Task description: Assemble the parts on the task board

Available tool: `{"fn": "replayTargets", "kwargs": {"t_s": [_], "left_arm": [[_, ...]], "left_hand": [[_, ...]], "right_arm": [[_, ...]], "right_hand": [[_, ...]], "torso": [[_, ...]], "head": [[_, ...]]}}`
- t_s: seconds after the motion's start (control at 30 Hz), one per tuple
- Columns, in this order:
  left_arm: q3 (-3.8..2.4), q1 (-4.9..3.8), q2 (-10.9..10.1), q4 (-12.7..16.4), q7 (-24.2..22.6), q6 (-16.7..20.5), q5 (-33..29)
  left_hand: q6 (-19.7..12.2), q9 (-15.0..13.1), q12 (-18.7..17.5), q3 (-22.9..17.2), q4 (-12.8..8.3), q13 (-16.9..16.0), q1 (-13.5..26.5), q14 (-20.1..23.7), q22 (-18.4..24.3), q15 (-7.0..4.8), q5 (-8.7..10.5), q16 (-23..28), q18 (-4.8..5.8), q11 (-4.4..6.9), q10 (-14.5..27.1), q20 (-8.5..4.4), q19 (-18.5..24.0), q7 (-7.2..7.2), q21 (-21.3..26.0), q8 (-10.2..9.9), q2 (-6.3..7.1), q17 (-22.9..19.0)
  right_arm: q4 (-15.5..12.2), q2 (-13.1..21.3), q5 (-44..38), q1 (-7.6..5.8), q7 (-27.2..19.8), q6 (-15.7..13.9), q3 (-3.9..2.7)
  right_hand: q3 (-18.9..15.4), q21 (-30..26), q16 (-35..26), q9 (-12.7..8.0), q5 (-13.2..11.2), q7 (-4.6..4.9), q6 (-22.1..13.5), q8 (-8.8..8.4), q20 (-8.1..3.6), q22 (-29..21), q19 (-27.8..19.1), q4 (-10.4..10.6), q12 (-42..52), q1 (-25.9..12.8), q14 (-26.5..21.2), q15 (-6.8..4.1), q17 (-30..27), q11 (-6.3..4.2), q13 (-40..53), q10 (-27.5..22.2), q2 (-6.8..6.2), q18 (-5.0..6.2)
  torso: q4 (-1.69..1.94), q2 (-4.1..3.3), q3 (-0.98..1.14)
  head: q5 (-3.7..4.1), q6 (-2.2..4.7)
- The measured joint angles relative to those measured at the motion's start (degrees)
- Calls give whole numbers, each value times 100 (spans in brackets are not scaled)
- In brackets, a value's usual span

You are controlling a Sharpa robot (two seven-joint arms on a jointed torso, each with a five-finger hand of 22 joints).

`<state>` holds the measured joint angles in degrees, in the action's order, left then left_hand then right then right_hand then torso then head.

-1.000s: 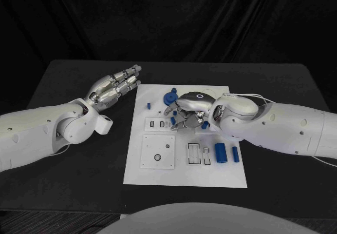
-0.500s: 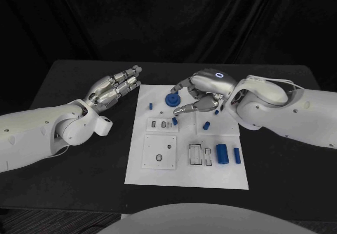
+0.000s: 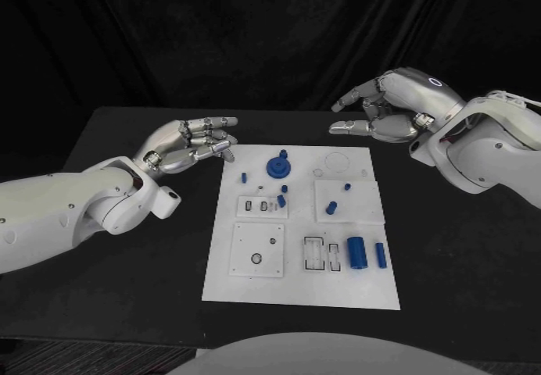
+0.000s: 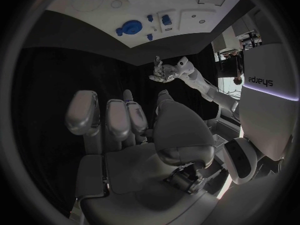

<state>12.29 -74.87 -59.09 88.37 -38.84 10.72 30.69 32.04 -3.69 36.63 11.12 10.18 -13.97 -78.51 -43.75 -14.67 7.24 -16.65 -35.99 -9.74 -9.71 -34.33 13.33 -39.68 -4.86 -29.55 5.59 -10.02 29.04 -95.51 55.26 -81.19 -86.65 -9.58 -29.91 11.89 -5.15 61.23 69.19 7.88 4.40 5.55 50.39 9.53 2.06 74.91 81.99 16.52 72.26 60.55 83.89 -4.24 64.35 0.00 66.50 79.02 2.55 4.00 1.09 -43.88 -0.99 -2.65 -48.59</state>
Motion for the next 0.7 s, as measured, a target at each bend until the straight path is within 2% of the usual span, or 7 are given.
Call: {"fn": "replayTargets", "kwargs": {"t_s": [0.13, 0.23, 0.27, 0.3, 0.4, 0.47, 0.7], "left_arm": [[-21, -255, 93, 34, -2, 214, 578], [-15, -388, 153, 74, 143, 212, 893], [-14, -422, 177, 81, 252, 188, 966], [-14, -465, 210, 91, 445, 132, 1053], [-14, -583, 286, 117, 1086, -148, 1210], [-14, -653, 336, 123, 1534, -380, 1274], [-15, -839, 654, 166, 3247, -1260, 1425]], "left_hand": [[1063, -179, 1972, 307, 563, -1657, 76, -778, -1133, -249, 586, -2529, 0, 293, -954, -250, -544, -241, -1698, 246, 2, 1832], [1469, -348, 4186, 555, 625, -5083, 487, -3287, -2957, -485, 829, -4654, 123, 515, -3607, -486, -1459, -357, -3326, 601, -70, 4209], [1540, -398, 4473, 563, 616, -5567, 500, -3717, -3519, -499, 828, -5014, 231, 483, -4181, -527, -1744, -365, -3773, 711, -83, 4424], [1644, -491, 4473, 610, 610, -5653, 560, -3900, -4401, -500, 828, -5241, 389, 337, -4452, -543, -2265, -366, -4364, 891, -127, 4522], [1935, -809, 4628, 826, 612, -6101, 881, -4005, -5845, -498, 890, -5384, 678, 385, -4847, -570, -3598, -305, -5420, 1389, -131, 4590], [2084, -1056, 5314, 1062, 631, -6137, 1185, -4038, -6004, -543, 1177, -5386, 719, 583, -4997, -579, -4162, -226, -5734, 1707, -44, 4591], [2323, -2169, 5324, 1345, 626, -6108, 1735, -4027, -6028, -759, 1310, -5386, 810, 826, -4981, -722, -4430, 36, -5865, 2740, -75, 4591]], "right_arm": [[15, 87, 64, 29, 114, 67, 0], [42, 104, 95, 78, 234, 142, 4], [55, 107, 102, 92, 275, 164, 4], [78, 112, 108, 108, 327, 191, 4], [146, 115, 125, 139, 467, 263, 6], [171, 114, 130, 150, 547, 312, 6], [272, 81, 144, 222, 832, 526, 4]], "right_hand": [[-67, -25, -20, -20, 201, -2, 78, 29, 0, 0, 0, 1, -44, 252, 0, 0, -24, -19, -74, -21, 101, 0], [-105, -72, -82, -46, 624, -2, 140, 29, 20, 0, -20, -21, -121, 589, 0, 0, -92, -11, -176, -74, 157, 96], [-122, -72, -82, -49, 749, -15, 153, 29, 20, 0, -20, -9, -121, 668, 0, 0, -98, -11, -193, -74, 175, 96], [-142, -78, -83, -50, 826, -21, 163, 29, 20, 0, -20, -16, -121, 703, 0, 0, -102, -11, -206, -74, 185, 96], [-142, -119, -82, -55, 893, -3, 181, 29, 20, -1, -20, -16, -153, 719, 0, 0, -128, -11, -234, -74, 200, 96], [-151, -165, -131, -55, 1071, -21, 267, 29, 20, -1, -20, -26, -199, 855, 0, 0, -165, -9, -285, -115, 243, 96], [-174, -221, -153, -46, 1368, -31, 376, 69, 41, -1, -41, -48, -262, 1044, 0, 0, -206, -19, -388, -144, 236, 96]], "torso": [[-22, 39, 47], [-47, 69, 87], [-56, 81, 104], [-62, 88, 116], [-83, 115, 160], [-96, 130, 182], [-122, 170, 266]], "head": [[4, 17], [-3, 26], [1, 37], [12, 47], [40, 59], [64, 41], [113, 1]]}}
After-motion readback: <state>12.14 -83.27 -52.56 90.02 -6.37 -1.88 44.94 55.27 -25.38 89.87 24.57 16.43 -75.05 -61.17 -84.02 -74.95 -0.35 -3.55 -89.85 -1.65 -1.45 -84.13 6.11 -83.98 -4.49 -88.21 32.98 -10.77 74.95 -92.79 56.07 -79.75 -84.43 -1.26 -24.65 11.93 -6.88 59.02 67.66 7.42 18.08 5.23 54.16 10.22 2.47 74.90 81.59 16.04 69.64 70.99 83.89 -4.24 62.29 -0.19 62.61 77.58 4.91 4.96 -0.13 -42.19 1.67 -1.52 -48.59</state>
